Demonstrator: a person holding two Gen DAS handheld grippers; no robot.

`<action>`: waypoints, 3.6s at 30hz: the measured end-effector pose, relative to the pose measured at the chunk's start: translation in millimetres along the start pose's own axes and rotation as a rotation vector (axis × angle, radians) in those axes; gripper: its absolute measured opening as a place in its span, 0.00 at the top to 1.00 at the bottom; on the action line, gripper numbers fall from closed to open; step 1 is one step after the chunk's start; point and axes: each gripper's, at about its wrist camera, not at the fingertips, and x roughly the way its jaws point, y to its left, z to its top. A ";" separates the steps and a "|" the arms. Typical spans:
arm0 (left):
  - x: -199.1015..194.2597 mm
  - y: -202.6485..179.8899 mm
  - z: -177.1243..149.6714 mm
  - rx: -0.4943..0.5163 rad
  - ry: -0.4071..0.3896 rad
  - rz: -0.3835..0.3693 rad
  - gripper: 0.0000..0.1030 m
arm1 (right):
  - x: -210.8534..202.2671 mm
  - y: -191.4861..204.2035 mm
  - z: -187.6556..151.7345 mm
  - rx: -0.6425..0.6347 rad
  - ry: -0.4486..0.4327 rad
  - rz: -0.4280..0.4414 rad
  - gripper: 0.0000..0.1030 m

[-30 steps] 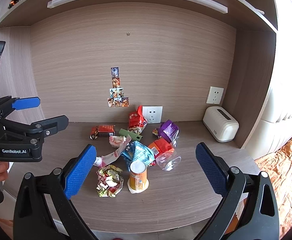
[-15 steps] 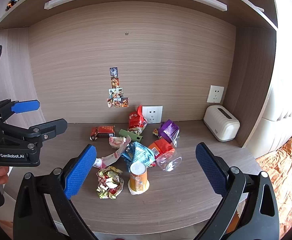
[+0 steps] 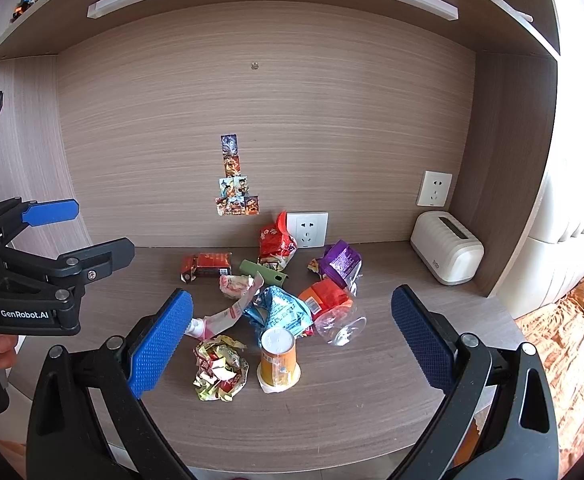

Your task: Collect trash

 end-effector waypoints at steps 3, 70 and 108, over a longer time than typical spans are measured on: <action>0.3 0.5 0.4 0.000 0.000 0.000 0.05 | 1.0 0.4 0.3 -0.002 -0.002 0.002 0.04; 142.7 -45.8 -97.4 0.292 0.218 -0.228 0.05 | 130.8 6.8 -66.9 0.031 0.313 -0.011 0.04; 119.0 -175.0 -106.1 0.479 0.189 -0.358 0.49 | 24.7 -110.5 -123.8 0.212 0.264 -0.046 0.55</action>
